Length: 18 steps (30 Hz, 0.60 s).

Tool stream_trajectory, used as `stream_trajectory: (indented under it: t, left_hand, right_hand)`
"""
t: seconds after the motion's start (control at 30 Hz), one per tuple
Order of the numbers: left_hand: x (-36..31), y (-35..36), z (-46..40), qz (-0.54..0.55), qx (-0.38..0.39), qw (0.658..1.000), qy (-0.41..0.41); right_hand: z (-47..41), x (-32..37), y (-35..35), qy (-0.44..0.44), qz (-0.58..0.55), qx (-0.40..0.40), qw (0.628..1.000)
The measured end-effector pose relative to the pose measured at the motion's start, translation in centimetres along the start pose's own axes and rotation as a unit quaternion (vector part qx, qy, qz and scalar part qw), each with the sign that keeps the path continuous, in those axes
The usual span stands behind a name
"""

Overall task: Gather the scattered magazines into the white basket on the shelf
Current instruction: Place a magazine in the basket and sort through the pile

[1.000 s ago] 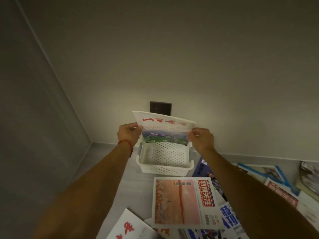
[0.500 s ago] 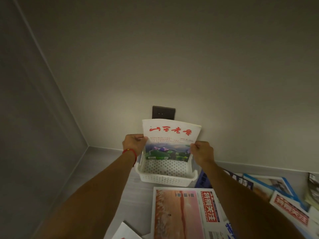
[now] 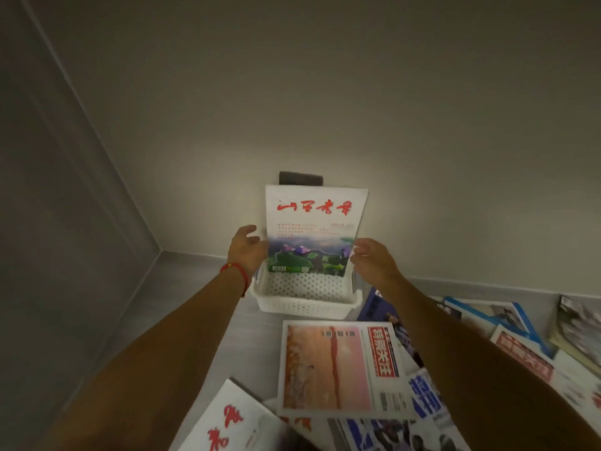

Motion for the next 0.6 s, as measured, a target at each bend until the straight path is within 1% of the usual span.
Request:
stream_trajectory:
  t: [0.07,0.13,0.2,0.27,0.3,0.37,0.43,0.47,0.5,0.57,0.6]
  left_hand:
    - [1.1,0.1,2.1,-0.009,-0.027,1.000,0.012]
    - [2.8,0.4,4.9,-0.044,-0.054,0.997,0.034]
    - [5.0,1.1,8.0,-0.073,-0.050,0.995,0.050]
    - [7.9,1.6,11.2,-0.124,-0.037,0.990,0.046]
    - [9.7,1.6,12.8,-0.163,-0.030,0.985,0.041]
    - [13.4,1.3,15.7,-0.223,-0.010,0.974,0.028]
    - [16.8,0.5,18.1,-0.270,0.001,0.963,0.011]
    - [18.2,0.0,19.0,-0.314,-0.005,0.949,0.000]
    - [19.4,-0.4,19.7,-0.366,-0.012,0.930,-0.013]
    - [21.6,-1.4,21.6,-0.456,-0.034,0.886,-0.072]
    - [22.7,-2.0,22.8,-0.475,-0.053,0.872,-0.107]
  right_hand:
    - [2.7,-0.6,-0.4,-0.038,0.034,0.013,0.999]
    - [6.1,-2.4,-0.7,-0.047,0.021,0.052,0.997]
    - [9.8,-4.4,-0.6,-0.033,0.013,0.108,0.994]
    - [13.5,-6.1,0.2,-0.026,0.056,0.167,0.984]
    - [15.5,-6.7,1.0,-0.037,0.094,0.206,0.973]
    - [19.5,-7.9,3.2,-0.069,0.166,0.299,0.937]
    - [23.4,-9.2,5.7,-0.064,0.203,0.363,0.907]
    - [25.0,-9.7,6.9,-0.067,0.224,0.365,0.901]
    - [25.9,-10.2,7.9,-0.076,0.255,0.343,0.901]
    - [27.5,-10.8,9.8,-0.080,0.315,0.276,0.905]
    - [28.1,-10.9,10.6,-0.069,0.334,0.249,0.906]
Point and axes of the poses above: each hand's wrist, its own z-axis away from the middle knuckle, its own y-axis out of the palm, x = y × z, the point moved 3 cm from there along -z, towards the middle knuckle, and after that the axes turned 15 degrees about -z, right-handed, at the moved point
